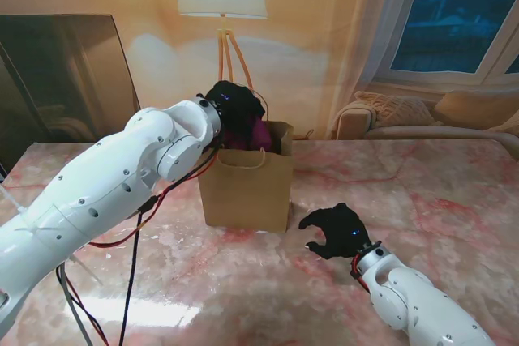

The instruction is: Fold the socks and the shorts into the kraft paper bag

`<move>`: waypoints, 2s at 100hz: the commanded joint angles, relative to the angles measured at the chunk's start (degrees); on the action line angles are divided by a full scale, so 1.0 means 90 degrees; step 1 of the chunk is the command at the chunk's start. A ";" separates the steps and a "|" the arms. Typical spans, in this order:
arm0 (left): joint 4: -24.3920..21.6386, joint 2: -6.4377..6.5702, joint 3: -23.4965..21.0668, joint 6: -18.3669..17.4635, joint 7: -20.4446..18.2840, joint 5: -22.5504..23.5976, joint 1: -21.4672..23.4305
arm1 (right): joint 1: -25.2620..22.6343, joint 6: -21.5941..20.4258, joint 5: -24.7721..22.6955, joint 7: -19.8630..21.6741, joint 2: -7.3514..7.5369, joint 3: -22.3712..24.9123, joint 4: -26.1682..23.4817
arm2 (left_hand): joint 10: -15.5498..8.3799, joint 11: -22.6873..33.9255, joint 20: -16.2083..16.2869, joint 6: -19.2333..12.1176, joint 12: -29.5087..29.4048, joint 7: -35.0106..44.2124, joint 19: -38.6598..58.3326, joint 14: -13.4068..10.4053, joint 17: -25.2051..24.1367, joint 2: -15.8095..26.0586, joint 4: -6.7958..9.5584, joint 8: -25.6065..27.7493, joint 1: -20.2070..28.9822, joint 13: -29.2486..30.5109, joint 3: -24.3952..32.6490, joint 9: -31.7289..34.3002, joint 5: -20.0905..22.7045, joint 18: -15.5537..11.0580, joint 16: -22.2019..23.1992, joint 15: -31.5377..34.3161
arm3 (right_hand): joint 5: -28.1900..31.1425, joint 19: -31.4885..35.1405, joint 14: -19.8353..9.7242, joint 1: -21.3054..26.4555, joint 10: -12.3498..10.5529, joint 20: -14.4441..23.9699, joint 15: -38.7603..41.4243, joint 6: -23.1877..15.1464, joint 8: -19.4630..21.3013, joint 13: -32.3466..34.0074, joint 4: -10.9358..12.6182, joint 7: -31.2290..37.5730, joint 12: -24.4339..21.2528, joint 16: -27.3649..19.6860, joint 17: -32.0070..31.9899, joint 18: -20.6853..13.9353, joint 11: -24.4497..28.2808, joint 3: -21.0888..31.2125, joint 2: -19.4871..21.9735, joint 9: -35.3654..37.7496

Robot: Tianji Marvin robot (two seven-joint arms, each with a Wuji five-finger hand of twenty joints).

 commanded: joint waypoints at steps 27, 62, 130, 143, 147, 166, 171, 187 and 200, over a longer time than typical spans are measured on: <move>-0.0041 0.0040 -0.0067 -0.0125 -0.0254 -0.0192 -0.0056 | -0.0026 -0.0006 -0.0035 0.0006 -0.0026 -0.0008 -0.0012 | 0.0010 -0.0496 0.0111 0.0532 -0.1596 -0.1773 -0.1999 0.0128 -0.1634 -0.0094 0.0242 0.0350 -0.1491 -0.2148 0.0783 -0.1768 -0.0902 0.0373 -0.1186 -0.3984 | 0.0064 0.0127 0.0081 -0.0083 0.0082 0.0218 -0.0013 -0.0077 0.0075 -0.0191 0.0364 -0.0121 -0.0088 0.0127 -0.0143 0.0123 -0.0077 -0.0098 0.0064 -0.0159; -0.0243 0.0072 -0.0335 -0.0104 -0.0319 -0.0268 0.0130 | -0.0029 0.0008 -0.0022 0.0001 -0.0031 -0.0011 -0.0010 | 0.0238 -0.1012 -0.0254 0.0620 -0.2134 -0.2366 -0.3557 0.0113 -0.2608 0.0927 0.0483 0.0227 -0.1618 -0.3578 -0.0642 -0.3077 -0.1344 0.0450 -0.2370 -0.5023 | 0.0073 0.0126 0.0085 -0.0082 0.0090 0.0220 -0.0013 -0.0083 0.0077 -0.0197 0.0366 -0.0118 -0.0087 0.0126 -0.0146 0.0121 -0.0074 -0.0107 0.0072 -0.0153; -0.1681 0.0118 -0.2297 -0.0007 0.0296 -0.0533 0.1768 | -0.0052 0.0046 -0.0157 -0.0003 -0.0013 0.0082 -0.0205 | 0.0302 -0.1042 -0.0988 0.0650 -0.2170 -0.2469 -0.4302 0.0063 -0.2517 0.2160 0.0838 0.0249 -0.1545 -0.3852 -0.1492 -0.3298 -0.1528 -0.0441 -0.2526 -0.5066 | 0.0052 0.0102 0.0089 -0.0091 0.0082 0.0202 -0.0012 -0.0028 0.0070 -0.0184 0.0371 -0.0136 -0.0091 0.0125 -0.0140 0.0116 -0.0083 -0.0119 0.0088 -0.0159; -0.2097 0.0113 -0.2791 0.0010 0.0472 -0.0813 0.2302 | -0.0115 0.0053 -0.0210 0.0026 -0.0005 0.0176 -0.0326 | 0.0288 -0.1189 -0.1730 0.0781 -0.2380 -0.2696 -0.4580 -0.0054 -0.2428 0.2400 0.0887 0.0103 -0.1519 -0.4027 -0.1656 -0.3565 -0.1722 -0.0868 -0.2905 -0.5286 | 0.0060 0.0099 0.0098 -0.0093 0.0078 0.0198 -0.0011 -0.0015 0.0068 -0.0176 0.0371 -0.0138 -0.0092 0.0126 -0.0131 0.0120 -0.0084 -0.0122 0.0097 -0.0153; -0.2221 0.0103 -0.2958 -0.0004 0.0594 -0.0907 0.2512 | -0.0137 0.0052 -0.0231 0.0037 -0.0001 0.0212 -0.0364 | 0.0262 -0.1226 -0.1944 0.0818 -0.2446 -0.2749 -0.4634 -0.0067 -0.2424 0.2431 0.0899 0.0064 -0.1501 -0.4105 -0.1709 -0.3655 -0.1762 -0.0980 -0.2997 -0.5324 | 0.0052 0.0095 0.0102 -0.0096 0.0088 0.0195 -0.0012 -0.0011 0.0065 -0.0173 0.0372 -0.0146 -0.0091 0.0125 -0.0133 0.0121 -0.0081 -0.0124 0.0101 -0.0145; -0.2854 0.0068 -0.3767 -0.0365 0.1271 -0.0938 0.3640 | -0.0580 0.0017 -0.0420 0.0214 0.0029 0.0706 -0.0975 | 0.0442 -0.1292 -0.2326 0.1028 -0.2596 -0.2984 -0.4404 -0.0099 -0.2401 0.2649 0.0935 -0.0097 -0.1583 -0.4290 -0.1991 -0.3929 -0.1952 -0.1269 -0.3178 -0.5372 | 0.0020 0.0074 0.0097 -0.0104 0.0090 0.0176 -0.0027 -0.0006 0.0059 -0.0182 0.0372 -0.0166 -0.0096 0.0121 -0.0130 0.0112 -0.0094 -0.0139 0.0097 -0.0158; -0.3024 0.0056 -0.3963 -0.0476 0.1466 -0.0908 0.3966 | -0.0750 -0.0001 -0.0483 0.0289 0.0036 0.0869 -0.1195 | 0.0420 -0.1304 -0.2348 0.1073 -0.2610 -0.3031 -0.4378 -0.0102 -0.2396 0.2717 0.0944 -0.0125 -0.1634 -0.4319 -0.2054 -0.3981 -0.1999 -0.1305 -0.3192 -0.5377 | 0.0037 0.0065 0.0100 -0.0101 0.0086 0.0169 -0.0026 0.0012 0.0062 -0.0173 0.0373 -0.0157 -0.0097 0.0121 -0.0130 0.0114 -0.0097 -0.0140 0.0099 -0.0158; -0.3487 -0.0018 -0.4469 -0.0775 0.2195 -0.0907 0.5070 | -0.1112 -0.0025 -0.0566 0.0406 0.0035 0.1175 -0.1632 | 0.0459 -0.1314 -0.2539 0.1198 -0.2679 -0.3181 -0.4312 -0.0019 -0.2400 0.2939 0.1068 -0.0241 -0.1512 -0.4454 -0.2489 -0.4122 -0.2052 -0.1228 -0.3271 -0.5373 | -0.0010 0.0025 0.0100 -0.0115 0.0092 0.0139 -0.0045 0.0017 0.0049 -0.0183 0.0374 -0.0189 -0.0107 0.0111 -0.0138 0.0109 -0.0120 -0.0156 0.0116 -0.0185; -0.3642 -0.0067 -0.4719 -0.1142 0.2812 -0.0747 0.5902 | -0.1362 -0.0046 -0.0603 0.0422 0.0030 0.1356 -0.1874 | 0.0466 -0.1353 -0.2543 0.1228 -0.2695 -0.3228 -0.4273 0.0018 -0.2338 0.3041 0.1099 -0.0259 -0.1561 -0.4529 -0.2589 -0.4236 -0.2136 -0.1191 -0.3268 -0.5381 | -0.0018 -0.0022 0.0102 -0.0125 0.0089 0.0098 -0.0076 0.0045 0.0042 -0.0174 0.0376 -0.0203 -0.0122 0.0087 -0.0116 0.0105 -0.0151 -0.0175 0.0124 -0.0189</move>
